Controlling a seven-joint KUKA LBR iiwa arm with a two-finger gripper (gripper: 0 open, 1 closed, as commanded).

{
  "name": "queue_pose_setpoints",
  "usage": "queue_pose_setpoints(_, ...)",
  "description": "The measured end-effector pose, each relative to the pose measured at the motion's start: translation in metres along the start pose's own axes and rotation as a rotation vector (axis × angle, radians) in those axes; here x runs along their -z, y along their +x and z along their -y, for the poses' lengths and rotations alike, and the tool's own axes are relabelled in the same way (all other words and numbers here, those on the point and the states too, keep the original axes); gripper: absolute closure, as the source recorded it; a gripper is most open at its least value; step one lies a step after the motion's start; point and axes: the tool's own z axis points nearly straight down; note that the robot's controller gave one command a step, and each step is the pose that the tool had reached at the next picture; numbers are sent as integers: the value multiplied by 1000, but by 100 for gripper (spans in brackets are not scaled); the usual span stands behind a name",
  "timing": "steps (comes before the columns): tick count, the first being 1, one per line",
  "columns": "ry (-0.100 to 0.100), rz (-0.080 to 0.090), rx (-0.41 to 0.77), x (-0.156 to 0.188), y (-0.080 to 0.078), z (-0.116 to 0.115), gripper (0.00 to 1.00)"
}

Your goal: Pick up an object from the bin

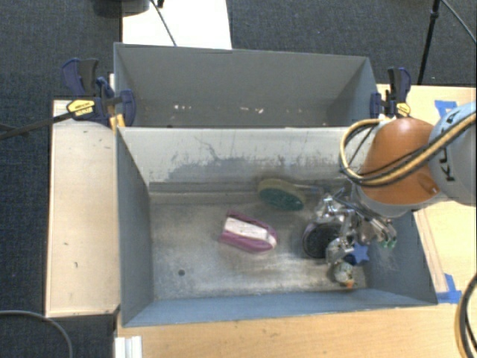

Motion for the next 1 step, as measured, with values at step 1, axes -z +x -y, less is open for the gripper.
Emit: queue_pose_setpoints(1,3,4,390,90,5,19,100)
